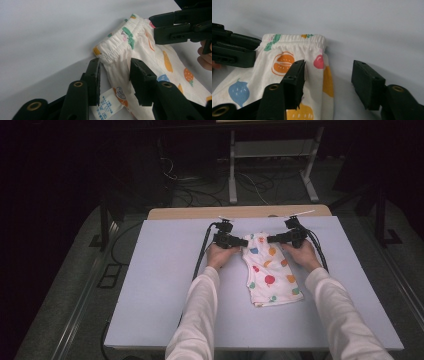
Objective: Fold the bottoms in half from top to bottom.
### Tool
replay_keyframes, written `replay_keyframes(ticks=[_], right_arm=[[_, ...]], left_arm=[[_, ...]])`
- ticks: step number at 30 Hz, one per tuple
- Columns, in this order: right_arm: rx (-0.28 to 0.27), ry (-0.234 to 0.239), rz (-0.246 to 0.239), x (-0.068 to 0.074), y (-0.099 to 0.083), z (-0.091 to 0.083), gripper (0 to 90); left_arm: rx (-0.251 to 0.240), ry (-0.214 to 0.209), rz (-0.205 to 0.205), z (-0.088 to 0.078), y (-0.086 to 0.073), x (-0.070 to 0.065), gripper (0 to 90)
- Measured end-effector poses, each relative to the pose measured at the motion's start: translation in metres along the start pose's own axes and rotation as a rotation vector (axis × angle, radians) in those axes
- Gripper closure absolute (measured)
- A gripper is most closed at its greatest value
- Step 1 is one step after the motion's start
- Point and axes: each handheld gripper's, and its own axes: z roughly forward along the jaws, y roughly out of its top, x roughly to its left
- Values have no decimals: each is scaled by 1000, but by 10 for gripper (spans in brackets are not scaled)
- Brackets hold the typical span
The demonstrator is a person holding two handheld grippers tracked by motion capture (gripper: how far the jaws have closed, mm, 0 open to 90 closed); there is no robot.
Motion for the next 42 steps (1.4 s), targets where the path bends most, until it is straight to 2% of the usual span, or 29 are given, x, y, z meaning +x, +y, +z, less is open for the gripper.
replay_keyframes(ticks=[5, 10, 12, 14, 15, 17, 20, 27, 32, 34, 37, 42], right_arm=[[-3, 6, -20, 2, -2, 6, 539], [-5, 2, -44, 6, -2, 9, 685], [-12, 20, -36, 7, -3, 12, 749], [-11, 21, -14, 6, -3, 13, 841], [-9, 27, 1, 5, -3, 13, 859], [-12, 45, 27, 3, -3, 11, 872], [-12, 52, 35, 2, -4, 9, 877], [-56, 65, 45, 1, -2, -4, 878], [-80, 68, 34, 4, -1, -14, 878], [-107, 77, 35, 5, -4, -18, 878], [-117, 82, 43, 4, -11, -20, 878], [-151, 93, 29, 3, -19, -27, 878]], left_arm=[[8, 17, 0, 3, 0, -3, 725], [19, 34, 13, 5, 1, -7, 874], [19, 45, 33, 5, 1, -9, 885], [21, 54, 51, 4, 2, -11, 892], [15, 56, 56, 3, 2, -11, 893], [7, 58, 63, 1, 2, -12, 894], [-6, 53, 65, -2, 4, -14, 894], [-23, 49, 89, -9, 7, -22, 894], [-34, 49, 107, -14, 8, -29, 894], [-44, 45, 116, -16, 7, -32, 894], [-54, 43, 134, -18, 5, -37, 894], [-83, 29, 146, -23, 2, -43, 894]])
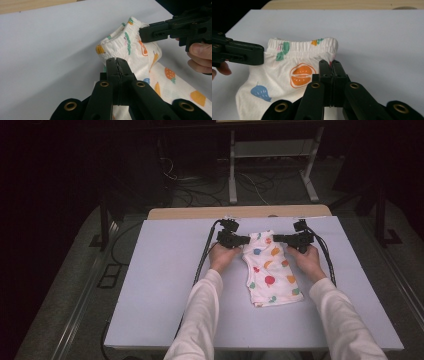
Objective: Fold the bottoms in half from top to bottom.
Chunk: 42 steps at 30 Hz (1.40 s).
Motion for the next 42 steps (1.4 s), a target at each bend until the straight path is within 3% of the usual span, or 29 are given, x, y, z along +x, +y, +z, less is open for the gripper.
replay_keyframes(ticks=[11, 19, 42], right_arm=[[-56, 43, -12, 7, -7, -16, 878], [-69, 56, -17, 12, -15, -26, 878], [-77, 62, -29, 21, -31, -47, 877]], left_arm=[[-33, -20, -2, -13, -6, -11, 894], [-59, -43, -31, -20, -13, -15, 894], [-64, -94, 0, -33, -27, -36, 894]])
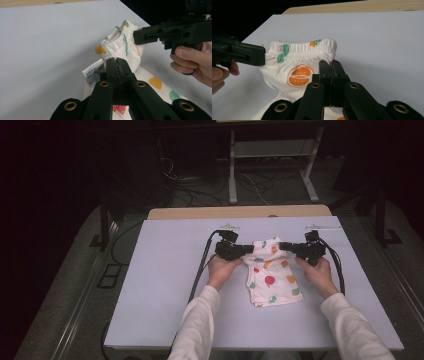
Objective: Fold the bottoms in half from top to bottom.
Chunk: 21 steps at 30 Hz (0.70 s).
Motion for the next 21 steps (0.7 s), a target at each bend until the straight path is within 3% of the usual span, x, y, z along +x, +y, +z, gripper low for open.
replay_keyframes(ticks=[11, 21], right_arm=[[13, 6, -7, 2, -4, -9, 877], [25, 9, -21, 7, -9, -15, 877]], left_arm=[[6, -10, 24, -5, 0, -12, 894], [15, -20, 33, -7, -12, -20, 894]])
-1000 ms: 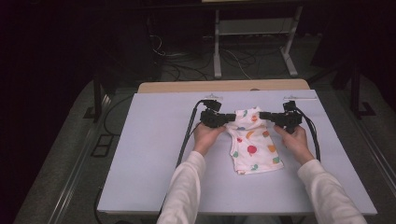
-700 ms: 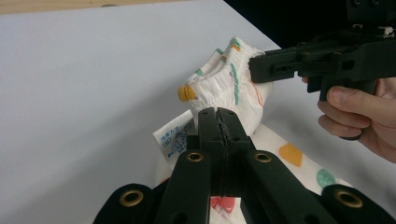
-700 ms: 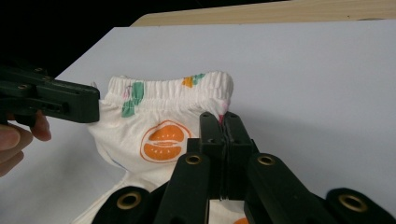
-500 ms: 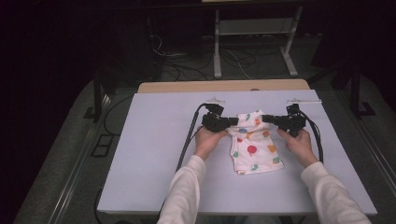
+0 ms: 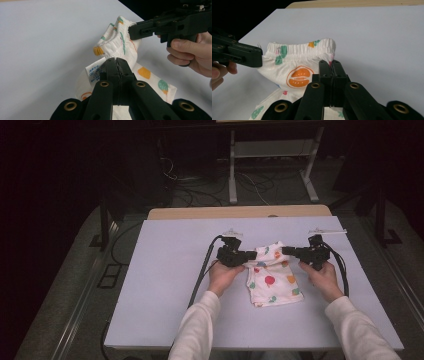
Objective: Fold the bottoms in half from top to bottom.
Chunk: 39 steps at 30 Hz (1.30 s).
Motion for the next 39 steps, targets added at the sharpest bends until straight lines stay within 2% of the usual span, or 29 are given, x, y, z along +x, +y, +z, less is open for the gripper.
replay_keyframes(ticks=[7, 18, 26, 39], right_arm=[[12, 3, 0, 1, -6, 0, 877], [31, 1, -9, 5, -9, -8, 877], [42, 0, -17, 8, -13, -12, 877], [61, -8, -20, 11, -24, -20, 876]], left_arm=[[2, -7, -2, -1, -5, -2, 893], [13, -15, 20, -2, -9, -10, 893], [24, -25, 13, 0, -17, -12, 893], [48, -47, 37, 3, -25, -20, 894]])
